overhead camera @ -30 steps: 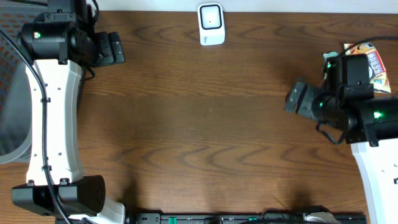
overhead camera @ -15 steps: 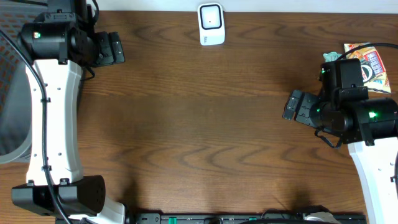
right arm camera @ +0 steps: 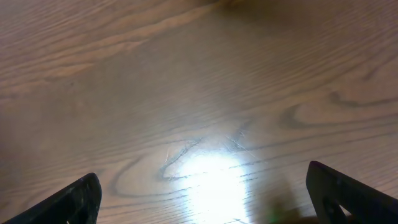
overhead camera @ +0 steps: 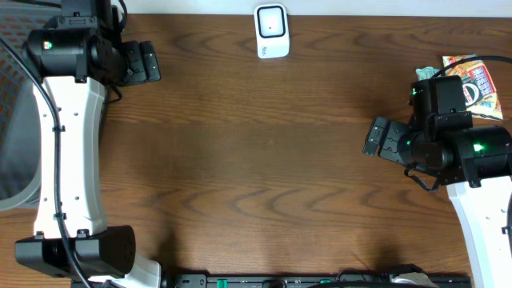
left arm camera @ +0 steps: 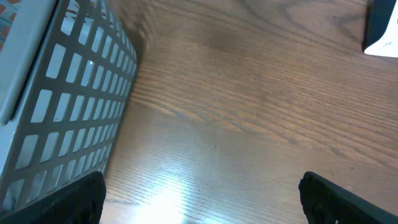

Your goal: Scan the item barcode

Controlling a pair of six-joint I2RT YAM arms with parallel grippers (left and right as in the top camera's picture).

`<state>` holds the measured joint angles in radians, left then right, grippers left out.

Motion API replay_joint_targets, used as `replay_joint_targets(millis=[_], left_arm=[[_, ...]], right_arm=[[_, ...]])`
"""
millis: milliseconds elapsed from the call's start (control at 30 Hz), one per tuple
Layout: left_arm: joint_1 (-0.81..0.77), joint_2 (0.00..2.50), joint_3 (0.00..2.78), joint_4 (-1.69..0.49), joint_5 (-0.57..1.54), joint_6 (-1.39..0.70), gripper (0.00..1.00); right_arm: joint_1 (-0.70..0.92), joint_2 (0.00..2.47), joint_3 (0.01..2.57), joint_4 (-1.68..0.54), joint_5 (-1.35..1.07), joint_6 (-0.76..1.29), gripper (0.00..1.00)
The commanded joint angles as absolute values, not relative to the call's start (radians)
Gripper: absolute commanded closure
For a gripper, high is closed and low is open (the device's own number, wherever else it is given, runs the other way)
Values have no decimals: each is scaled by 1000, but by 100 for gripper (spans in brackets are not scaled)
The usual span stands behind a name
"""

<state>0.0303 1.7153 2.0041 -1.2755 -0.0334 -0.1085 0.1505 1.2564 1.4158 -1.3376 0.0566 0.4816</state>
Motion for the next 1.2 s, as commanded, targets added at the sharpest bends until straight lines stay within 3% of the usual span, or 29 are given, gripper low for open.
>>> replay_joint_targets(millis=[0, 467, 700, 1167], left_arm=[[35, 1719, 2000, -1275, -49, -117, 2], [35, 1719, 2000, -1275, -49, -117, 2], [35, 1719, 2000, -1275, -49, -117, 2], [35, 1719, 2000, -1275, -49, -117, 2]], right_arm=[[166, 1259, 1410, -1333, 73, 440, 1], [244, 1148, 1313, -1126, 72, 299, 1], [244, 979, 1039, -923, 16, 179, 1], [244, 485, 569, -593, 15, 152, 1]])
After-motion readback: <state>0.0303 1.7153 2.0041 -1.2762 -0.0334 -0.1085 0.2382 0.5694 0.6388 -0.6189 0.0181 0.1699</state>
